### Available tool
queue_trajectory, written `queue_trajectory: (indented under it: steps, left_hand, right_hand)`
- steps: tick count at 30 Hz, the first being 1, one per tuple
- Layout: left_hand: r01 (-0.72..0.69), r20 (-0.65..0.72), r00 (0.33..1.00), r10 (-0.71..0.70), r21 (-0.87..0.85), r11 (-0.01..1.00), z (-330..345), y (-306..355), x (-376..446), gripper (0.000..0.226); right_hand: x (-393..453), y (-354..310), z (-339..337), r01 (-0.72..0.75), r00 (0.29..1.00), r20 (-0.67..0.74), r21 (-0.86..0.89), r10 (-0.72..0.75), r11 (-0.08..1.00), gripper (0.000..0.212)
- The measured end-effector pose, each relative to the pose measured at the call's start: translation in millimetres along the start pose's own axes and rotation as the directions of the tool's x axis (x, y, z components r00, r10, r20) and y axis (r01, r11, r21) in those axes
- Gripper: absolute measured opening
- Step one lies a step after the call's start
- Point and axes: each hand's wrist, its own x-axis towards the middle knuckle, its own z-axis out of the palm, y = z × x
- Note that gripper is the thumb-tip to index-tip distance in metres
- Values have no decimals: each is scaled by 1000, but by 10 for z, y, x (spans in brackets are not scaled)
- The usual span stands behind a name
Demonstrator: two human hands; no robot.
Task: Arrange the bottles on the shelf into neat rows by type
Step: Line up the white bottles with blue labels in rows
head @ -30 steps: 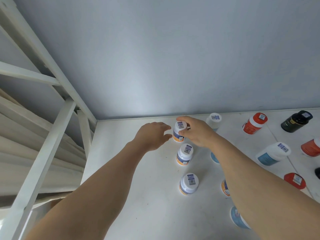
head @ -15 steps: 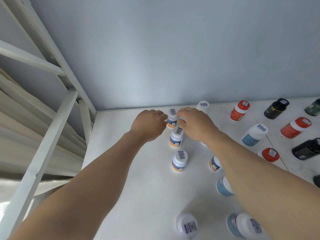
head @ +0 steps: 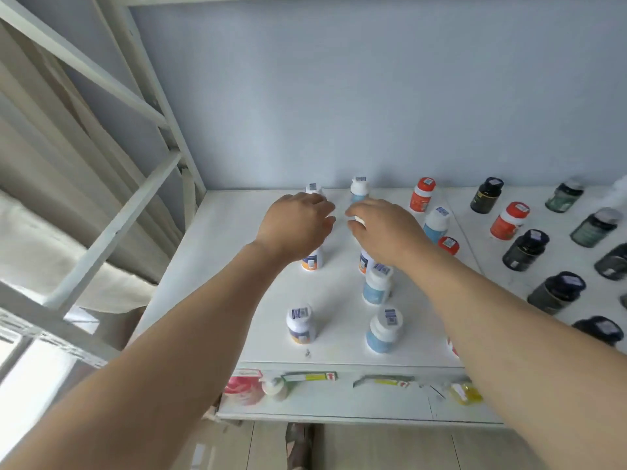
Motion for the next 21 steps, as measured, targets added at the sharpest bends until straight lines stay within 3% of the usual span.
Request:
queue_trajectory:
  steps: [8,11,14,18,21]
  left_hand:
    - [108,14,994,-108,-65,992,-439,961,-661,18]
    - [201,115,975,-188,-116,973,-490,1165,-941,26]
    - [336,303,909,-286,-125,934,-439,1319,-1205,37]
    - [425,496,813,-305,-145,894,-149,1421,-1583,44]
    - [407,535,802,-266,-164,898,154,1437,-1826,50]
  right_hand:
    - [-1151,113,-204,-39,999,22,183,36,982,33]
    - [-1536,162,-151,-86,996,21,286,83,954,28]
    - [-1880,225,23,-166,986,32,366,166,916,25]
    - [-2166,301,363,-217,975,103,281,196,935,33]
    - [-2254,385,670,-170,976,160,156,145,973,45]
